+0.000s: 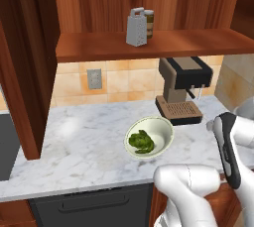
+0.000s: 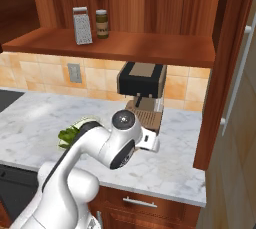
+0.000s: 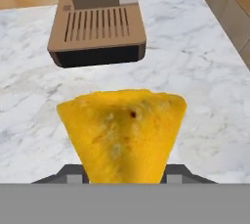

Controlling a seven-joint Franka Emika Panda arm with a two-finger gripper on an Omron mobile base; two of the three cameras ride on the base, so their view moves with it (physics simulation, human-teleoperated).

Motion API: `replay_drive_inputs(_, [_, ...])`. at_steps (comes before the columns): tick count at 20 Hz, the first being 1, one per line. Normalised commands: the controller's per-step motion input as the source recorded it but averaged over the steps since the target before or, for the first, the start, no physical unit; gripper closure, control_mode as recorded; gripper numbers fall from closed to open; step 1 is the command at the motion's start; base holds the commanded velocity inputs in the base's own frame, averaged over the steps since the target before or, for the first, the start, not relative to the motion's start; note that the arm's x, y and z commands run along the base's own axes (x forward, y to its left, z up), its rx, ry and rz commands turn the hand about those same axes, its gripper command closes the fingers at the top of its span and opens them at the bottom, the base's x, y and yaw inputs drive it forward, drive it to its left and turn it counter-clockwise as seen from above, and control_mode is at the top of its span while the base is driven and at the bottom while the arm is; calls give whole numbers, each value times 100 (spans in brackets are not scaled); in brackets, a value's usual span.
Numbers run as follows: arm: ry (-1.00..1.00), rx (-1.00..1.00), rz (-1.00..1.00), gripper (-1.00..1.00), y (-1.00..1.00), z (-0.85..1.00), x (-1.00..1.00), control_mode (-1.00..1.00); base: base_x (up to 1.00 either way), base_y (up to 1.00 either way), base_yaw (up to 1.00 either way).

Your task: Pick the cheese from the fridge and the cheese grater from the cabinet and place them next to the salad bowl.

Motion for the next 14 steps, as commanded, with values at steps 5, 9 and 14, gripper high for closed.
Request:
replay_drive_inputs(5, [0, -8, 0, 100, -2, -57, 31, -100, 0, 0, 0])
replay_drive_inputs(9, [0, -2, 5, 100, 10, -40, 39, -100, 0, 0, 0])
replay_drive_inputs(14, [0, 0, 10, 100, 5, -28, 48, -100, 0, 0, 0])
